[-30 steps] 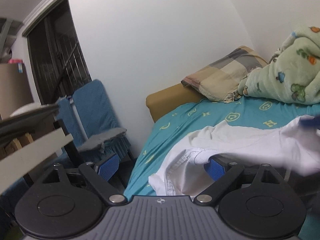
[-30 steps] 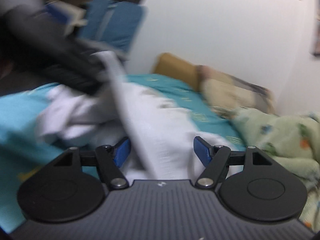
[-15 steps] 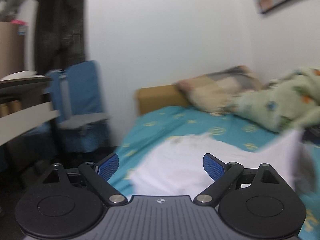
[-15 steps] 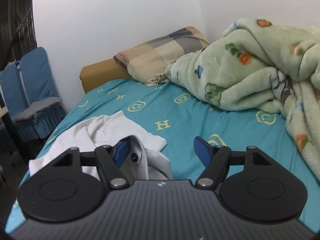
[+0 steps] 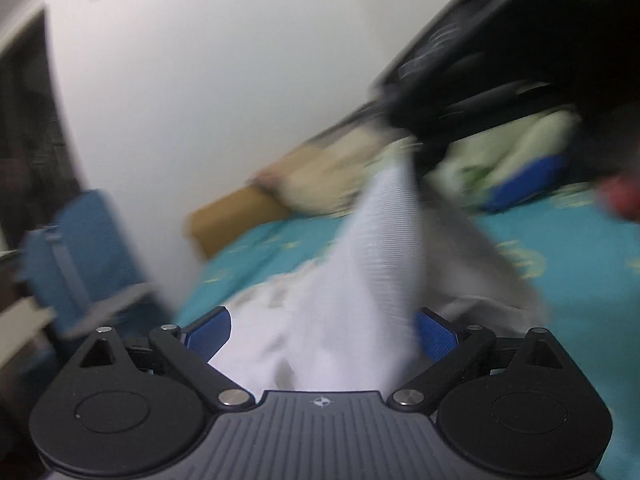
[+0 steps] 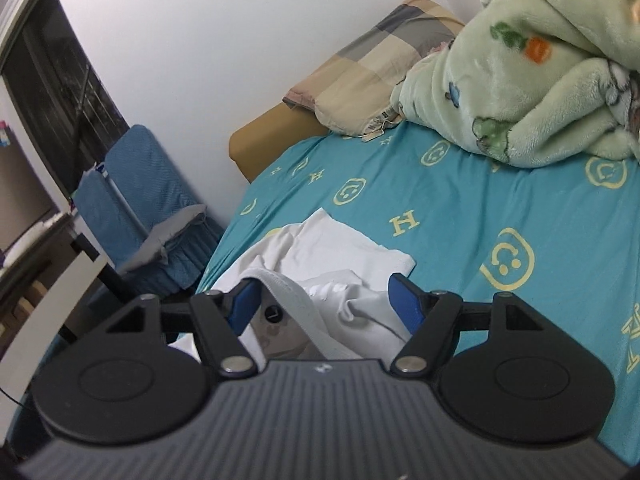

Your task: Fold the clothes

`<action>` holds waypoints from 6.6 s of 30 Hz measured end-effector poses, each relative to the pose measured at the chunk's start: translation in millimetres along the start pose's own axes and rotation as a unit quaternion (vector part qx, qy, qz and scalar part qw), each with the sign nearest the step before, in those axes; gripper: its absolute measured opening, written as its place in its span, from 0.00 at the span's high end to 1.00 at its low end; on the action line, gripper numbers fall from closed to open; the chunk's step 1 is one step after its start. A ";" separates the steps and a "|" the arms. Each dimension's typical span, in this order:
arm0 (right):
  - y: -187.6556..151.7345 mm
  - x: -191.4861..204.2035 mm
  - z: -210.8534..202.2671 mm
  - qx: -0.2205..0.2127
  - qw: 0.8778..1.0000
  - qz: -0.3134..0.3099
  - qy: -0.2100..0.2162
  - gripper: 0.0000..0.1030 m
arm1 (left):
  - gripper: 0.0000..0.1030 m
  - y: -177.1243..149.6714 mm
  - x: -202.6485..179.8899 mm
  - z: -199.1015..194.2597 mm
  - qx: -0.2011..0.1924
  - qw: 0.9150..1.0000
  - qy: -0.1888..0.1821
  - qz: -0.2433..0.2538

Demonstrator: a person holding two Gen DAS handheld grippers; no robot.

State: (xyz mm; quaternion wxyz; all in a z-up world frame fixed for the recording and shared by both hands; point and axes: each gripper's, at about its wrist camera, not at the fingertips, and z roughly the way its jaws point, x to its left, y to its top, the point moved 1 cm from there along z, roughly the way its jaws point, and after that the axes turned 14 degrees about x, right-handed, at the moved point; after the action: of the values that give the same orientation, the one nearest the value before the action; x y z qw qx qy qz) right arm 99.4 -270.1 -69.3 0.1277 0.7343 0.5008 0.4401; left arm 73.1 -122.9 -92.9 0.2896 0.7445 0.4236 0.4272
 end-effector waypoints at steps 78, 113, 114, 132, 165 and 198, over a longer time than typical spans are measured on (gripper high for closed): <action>283.6 89.9 187.8 -0.103 0.953 -0.205 -0.200 0.15 | 0.00 202.6 266.1 250.4 0.088 0.963 0.055 -0.249; 182.8 48.3 211.3 0.143 0.959 -0.173 -0.175 0.15 | 0.00 74.2 225.3 73.5 0.202 0.941 -0.071 -0.262; 177.4 49.0 202.9 0.128 0.958 -0.178 -0.183 0.15 | 0.00 62.4 223.2 49.0 0.194 0.939 -0.079 -0.273; 168.7 23.4 319.8 0.132 0.965 -0.156 -0.162 0.95 | 0.01 -41.4 203.6 87.1 0.127 0.942 -0.048 -0.307; 168.1 106.5 408.5 0.207 0.975 -0.063 -0.040 0.49 | 0.02 -60.6 240.6 112.5 0.118 0.923 -0.070 -0.358; 50.1 99.4 3.5 -0.043 0.980 -0.185 -0.062 0.17 | 0.11 -49.7 194.7 48.9 0.093 0.955 -0.092 -0.268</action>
State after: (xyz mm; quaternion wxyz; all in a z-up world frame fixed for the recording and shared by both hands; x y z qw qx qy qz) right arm 144.3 -208.2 11.7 0.2688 0.6485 0.5999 0.3838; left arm 150.9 68.2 -79.0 0.3608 0.6633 0.6167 0.2227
